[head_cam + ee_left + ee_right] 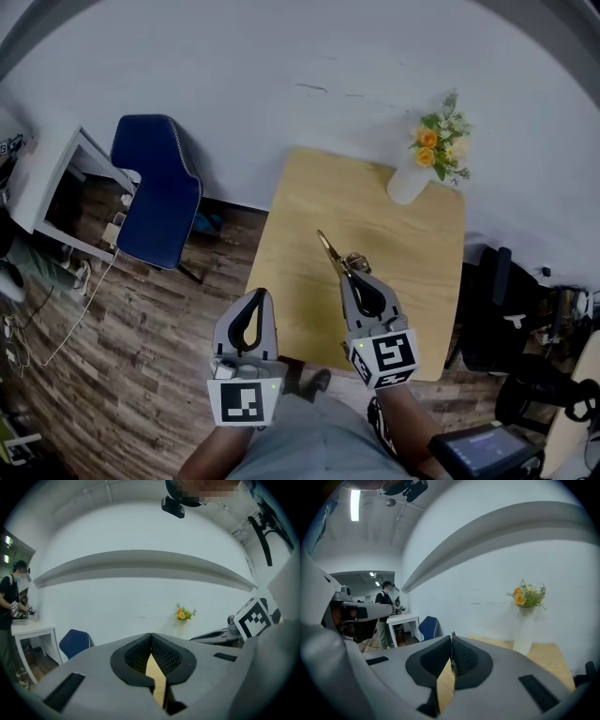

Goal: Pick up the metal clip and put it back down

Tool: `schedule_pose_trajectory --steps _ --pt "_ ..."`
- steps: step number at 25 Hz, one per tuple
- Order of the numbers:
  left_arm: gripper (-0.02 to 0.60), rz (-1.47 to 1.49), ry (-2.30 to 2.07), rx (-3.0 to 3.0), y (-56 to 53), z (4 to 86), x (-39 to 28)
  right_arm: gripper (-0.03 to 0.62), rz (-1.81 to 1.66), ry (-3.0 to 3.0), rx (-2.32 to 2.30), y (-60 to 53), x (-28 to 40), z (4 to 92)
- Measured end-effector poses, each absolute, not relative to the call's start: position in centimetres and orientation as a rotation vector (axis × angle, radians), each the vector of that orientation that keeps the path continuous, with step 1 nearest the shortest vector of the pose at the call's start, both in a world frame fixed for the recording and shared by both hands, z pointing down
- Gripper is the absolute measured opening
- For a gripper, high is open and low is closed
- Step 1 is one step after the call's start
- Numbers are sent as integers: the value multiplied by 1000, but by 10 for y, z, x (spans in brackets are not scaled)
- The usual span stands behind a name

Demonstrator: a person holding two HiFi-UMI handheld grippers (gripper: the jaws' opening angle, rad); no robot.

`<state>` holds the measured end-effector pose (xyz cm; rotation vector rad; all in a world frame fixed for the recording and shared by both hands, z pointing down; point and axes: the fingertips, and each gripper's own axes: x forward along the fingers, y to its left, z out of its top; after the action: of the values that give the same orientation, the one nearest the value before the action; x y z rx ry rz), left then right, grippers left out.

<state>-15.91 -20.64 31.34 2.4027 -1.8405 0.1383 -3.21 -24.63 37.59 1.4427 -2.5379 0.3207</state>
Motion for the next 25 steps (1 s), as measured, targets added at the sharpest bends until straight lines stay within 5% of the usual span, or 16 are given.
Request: schedule_pose_trajectory --steps 25 --pt "18 343 -1853 2057 -257 446 -247 49 621 -2443 1073 -294 -141 550"
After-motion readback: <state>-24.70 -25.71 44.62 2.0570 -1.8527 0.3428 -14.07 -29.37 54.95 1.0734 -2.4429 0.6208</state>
